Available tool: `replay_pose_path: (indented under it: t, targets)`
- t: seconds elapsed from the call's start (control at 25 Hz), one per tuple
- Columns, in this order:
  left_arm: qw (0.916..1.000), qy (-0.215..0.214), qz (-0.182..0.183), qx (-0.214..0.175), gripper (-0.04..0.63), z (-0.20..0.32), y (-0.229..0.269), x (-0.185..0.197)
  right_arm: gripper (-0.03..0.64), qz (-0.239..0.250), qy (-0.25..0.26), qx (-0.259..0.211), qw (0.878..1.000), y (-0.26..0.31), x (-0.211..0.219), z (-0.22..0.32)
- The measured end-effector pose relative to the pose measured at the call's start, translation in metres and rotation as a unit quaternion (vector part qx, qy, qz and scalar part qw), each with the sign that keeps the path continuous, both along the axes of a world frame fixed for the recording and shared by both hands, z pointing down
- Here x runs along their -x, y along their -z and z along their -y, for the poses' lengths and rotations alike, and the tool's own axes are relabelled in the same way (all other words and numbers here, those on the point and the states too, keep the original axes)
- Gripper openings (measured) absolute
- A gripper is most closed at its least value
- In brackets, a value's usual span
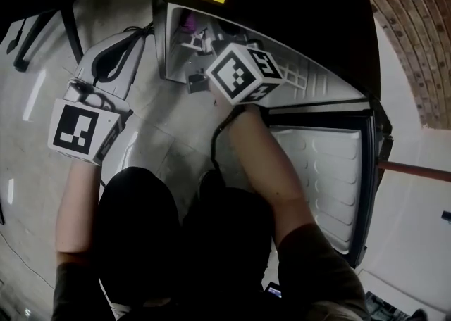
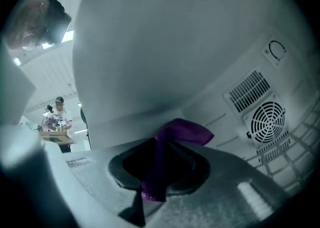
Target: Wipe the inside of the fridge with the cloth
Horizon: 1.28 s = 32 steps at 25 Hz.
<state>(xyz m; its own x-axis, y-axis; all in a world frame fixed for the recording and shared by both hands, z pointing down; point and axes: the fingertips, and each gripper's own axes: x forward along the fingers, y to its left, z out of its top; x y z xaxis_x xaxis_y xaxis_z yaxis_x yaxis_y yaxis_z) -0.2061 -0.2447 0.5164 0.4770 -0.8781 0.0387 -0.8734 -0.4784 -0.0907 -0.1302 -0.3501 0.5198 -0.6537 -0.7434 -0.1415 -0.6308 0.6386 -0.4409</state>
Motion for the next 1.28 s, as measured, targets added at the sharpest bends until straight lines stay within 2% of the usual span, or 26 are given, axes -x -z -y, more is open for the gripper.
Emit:
replay_pose_path:
  t: [0.28, 0.36, 0.48, 0.6, 0.72, 0.8, 0.88, 0.96, 1.08, 1.28]
  targets:
    - [0.9999, -0.003, 0.005, 0.010, 0.018, -0.001, -0.013, 0.003, 0.052, -0.084, -0.018, 0.057, 0.995, -0.041, 0.002, 0.018]
    - [0.9999, -0.004, 0.006, 0.014, 0.018, -0.002, -0.018, 0.003, 0.052, -0.128, -0.024, 0.080, 0.988, -0.053, 0.002, 0.021]
    - [0.9997, -0.005, 0.011, 0.022, 0.018, -0.002, -0.026, 0.004, 0.052, -0.202, -0.039, 0.117, 0.972, -0.069, -0.001, 0.022]
    - [0.9996, -0.003, 0.006, 0.028, 0.018, -0.001, -0.031, 0.005, 0.052, -0.208, -0.051, 0.132, 0.968, -0.066, -0.009, 0.019]
    - [0.9996, -0.009, -0.001, 0.027, 0.018, -0.002, -0.025, 0.002, 0.052, -0.210, -0.054, 0.107, 0.970, -0.051, -0.020, 0.010]
    - [0.9994, -0.020, 0.004, 0.029, 0.018, -0.003, -0.023, -0.002, 0.052, -0.225, -0.036, 0.101, 0.969, -0.052, -0.017, 0.008]
    - [0.9990, -0.029, 0.008, 0.033, 0.018, -0.004, -0.025, -0.008, 0.052, -0.247, -0.005, 0.120, 0.961, -0.066, -0.010, 0.010]
    - [0.9989, -0.032, 0.004, 0.034, 0.018, -0.004, -0.031, -0.015, 0.052, -0.275, 0.001, 0.138, 0.952, -0.078, -0.013, 0.012]
    - [0.9981, -0.045, 0.002, 0.042, 0.018, -0.007, -0.042, -0.028, 0.052, -0.308, -0.036, 0.148, 0.939, -0.085, -0.043, 0.015]
    - [0.9958, -0.072, -0.002, 0.056, 0.018, -0.009, -0.051, -0.049, 0.052, -0.303, -0.098, 0.187, 0.929, -0.093, -0.102, 0.013]
